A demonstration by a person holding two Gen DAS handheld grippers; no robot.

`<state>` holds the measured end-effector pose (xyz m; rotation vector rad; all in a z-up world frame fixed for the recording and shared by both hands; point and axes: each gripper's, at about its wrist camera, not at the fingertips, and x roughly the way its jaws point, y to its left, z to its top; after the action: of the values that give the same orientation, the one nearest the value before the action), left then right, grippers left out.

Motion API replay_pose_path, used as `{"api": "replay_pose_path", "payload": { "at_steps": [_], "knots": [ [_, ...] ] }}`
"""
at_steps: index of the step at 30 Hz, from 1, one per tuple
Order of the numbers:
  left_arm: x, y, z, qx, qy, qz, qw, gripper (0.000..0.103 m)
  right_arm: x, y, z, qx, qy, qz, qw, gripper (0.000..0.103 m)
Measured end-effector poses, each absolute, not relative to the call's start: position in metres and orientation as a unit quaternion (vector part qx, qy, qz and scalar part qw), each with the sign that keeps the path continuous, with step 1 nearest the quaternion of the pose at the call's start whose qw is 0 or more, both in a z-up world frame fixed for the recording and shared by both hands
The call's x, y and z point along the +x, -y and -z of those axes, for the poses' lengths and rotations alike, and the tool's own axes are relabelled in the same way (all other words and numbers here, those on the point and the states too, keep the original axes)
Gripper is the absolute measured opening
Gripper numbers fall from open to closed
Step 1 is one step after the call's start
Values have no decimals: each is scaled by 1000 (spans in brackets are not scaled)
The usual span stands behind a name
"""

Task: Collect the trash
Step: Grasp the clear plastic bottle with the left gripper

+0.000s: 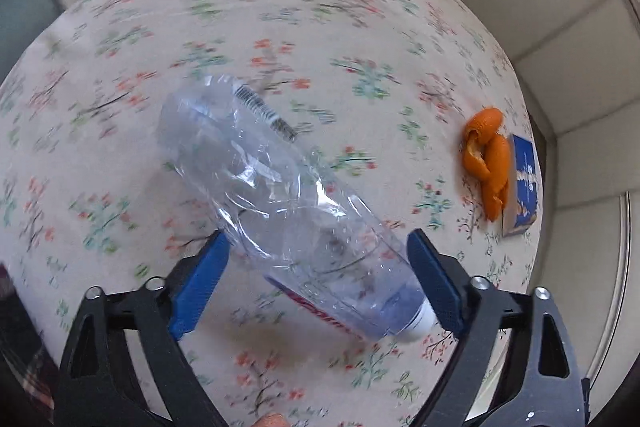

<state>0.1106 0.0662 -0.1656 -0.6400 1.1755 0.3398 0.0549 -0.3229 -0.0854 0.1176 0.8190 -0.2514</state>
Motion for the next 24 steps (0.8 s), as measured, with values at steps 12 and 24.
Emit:
{"api": "replay_pose_path", "payload": {
  "at_steps": [12,24],
  "knots": [
    [134,-45,139,-170,-546,-24,820,45,95,270,97,50,-432,10,900,96],
    [130,-64,83,-138,-479,48,865,45,198,188,127,24,-458,-162,874,96]
  ]
}}
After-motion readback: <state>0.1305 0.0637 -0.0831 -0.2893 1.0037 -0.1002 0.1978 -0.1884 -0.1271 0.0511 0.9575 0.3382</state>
